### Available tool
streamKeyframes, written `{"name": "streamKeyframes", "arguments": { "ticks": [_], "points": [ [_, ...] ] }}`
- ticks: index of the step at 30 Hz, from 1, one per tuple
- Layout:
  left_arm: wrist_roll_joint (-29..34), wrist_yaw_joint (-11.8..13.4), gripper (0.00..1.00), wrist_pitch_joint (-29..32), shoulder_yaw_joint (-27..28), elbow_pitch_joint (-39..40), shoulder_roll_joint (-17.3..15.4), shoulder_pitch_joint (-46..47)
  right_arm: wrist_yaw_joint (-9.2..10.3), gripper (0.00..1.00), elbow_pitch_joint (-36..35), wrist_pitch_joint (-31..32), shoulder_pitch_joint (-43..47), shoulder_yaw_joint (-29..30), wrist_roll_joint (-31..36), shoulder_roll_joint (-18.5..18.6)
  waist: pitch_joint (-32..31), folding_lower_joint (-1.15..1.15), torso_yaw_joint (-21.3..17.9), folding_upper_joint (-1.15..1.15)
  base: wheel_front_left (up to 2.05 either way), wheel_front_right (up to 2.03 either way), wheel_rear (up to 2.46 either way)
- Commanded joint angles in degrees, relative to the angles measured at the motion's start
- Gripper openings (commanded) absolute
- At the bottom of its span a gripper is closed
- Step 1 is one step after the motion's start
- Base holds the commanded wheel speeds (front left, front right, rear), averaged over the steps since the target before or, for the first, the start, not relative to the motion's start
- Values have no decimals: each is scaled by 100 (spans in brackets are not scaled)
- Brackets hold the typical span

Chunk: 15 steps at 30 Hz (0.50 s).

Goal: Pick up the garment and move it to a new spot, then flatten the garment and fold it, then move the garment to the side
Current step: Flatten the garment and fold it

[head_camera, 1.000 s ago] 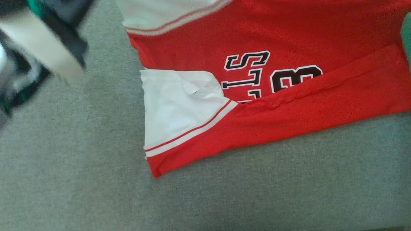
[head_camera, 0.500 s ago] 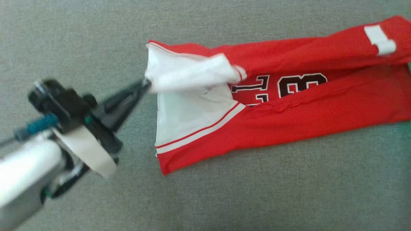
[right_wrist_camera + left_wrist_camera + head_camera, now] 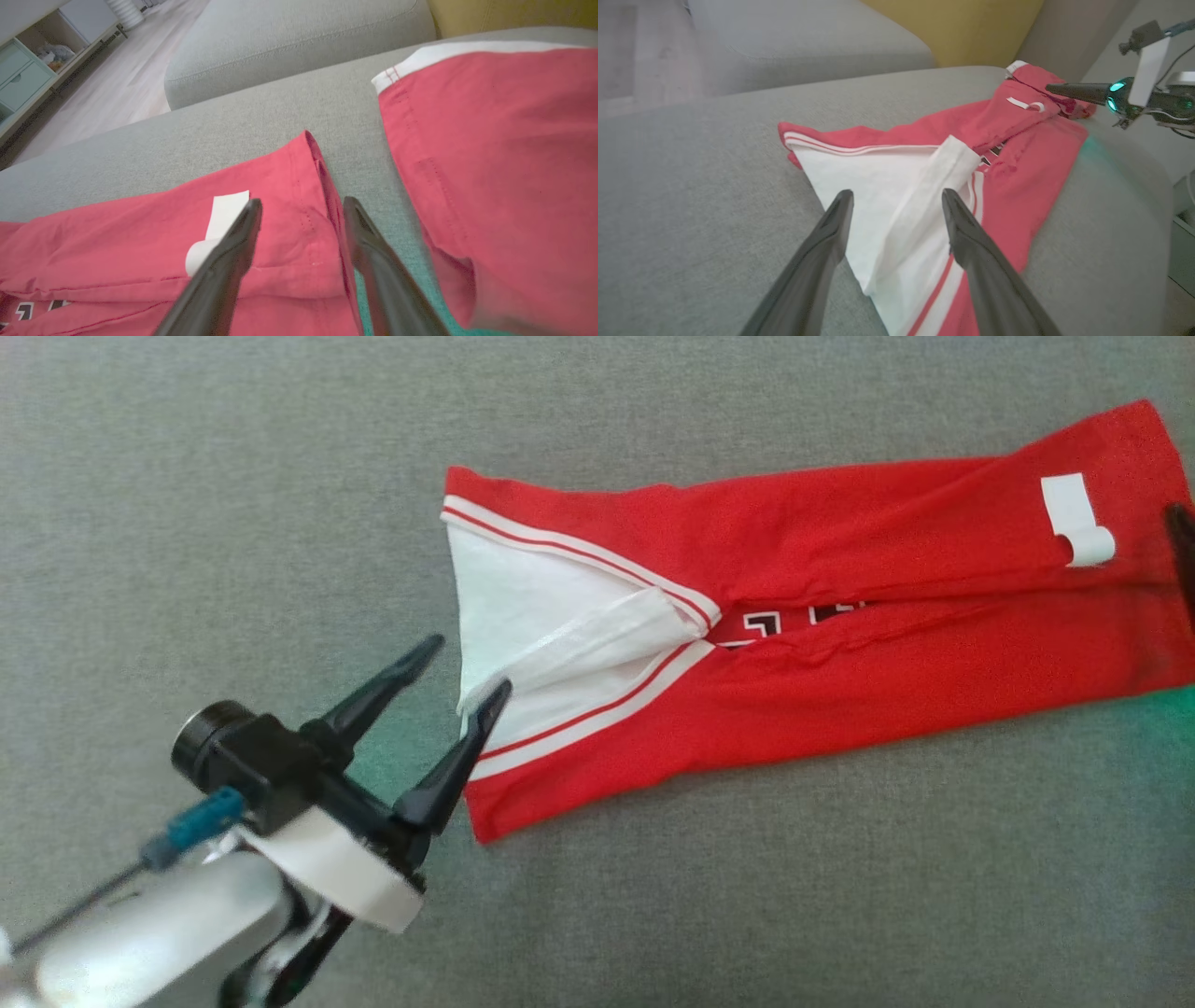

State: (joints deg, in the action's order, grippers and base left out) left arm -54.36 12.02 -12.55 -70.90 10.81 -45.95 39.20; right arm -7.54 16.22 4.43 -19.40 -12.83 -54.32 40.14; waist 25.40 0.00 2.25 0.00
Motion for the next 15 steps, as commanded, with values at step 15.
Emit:
{"name": "streamKeyframes", "arguments": {
  "ticks": [15],
  "points": [
    [2714,1391,100,-243,3228,-70,2680,-2515,5,100,-170,-1286,1542,1485,1725,-869,-650,0,671,0,0,0,0]
  ]
}}
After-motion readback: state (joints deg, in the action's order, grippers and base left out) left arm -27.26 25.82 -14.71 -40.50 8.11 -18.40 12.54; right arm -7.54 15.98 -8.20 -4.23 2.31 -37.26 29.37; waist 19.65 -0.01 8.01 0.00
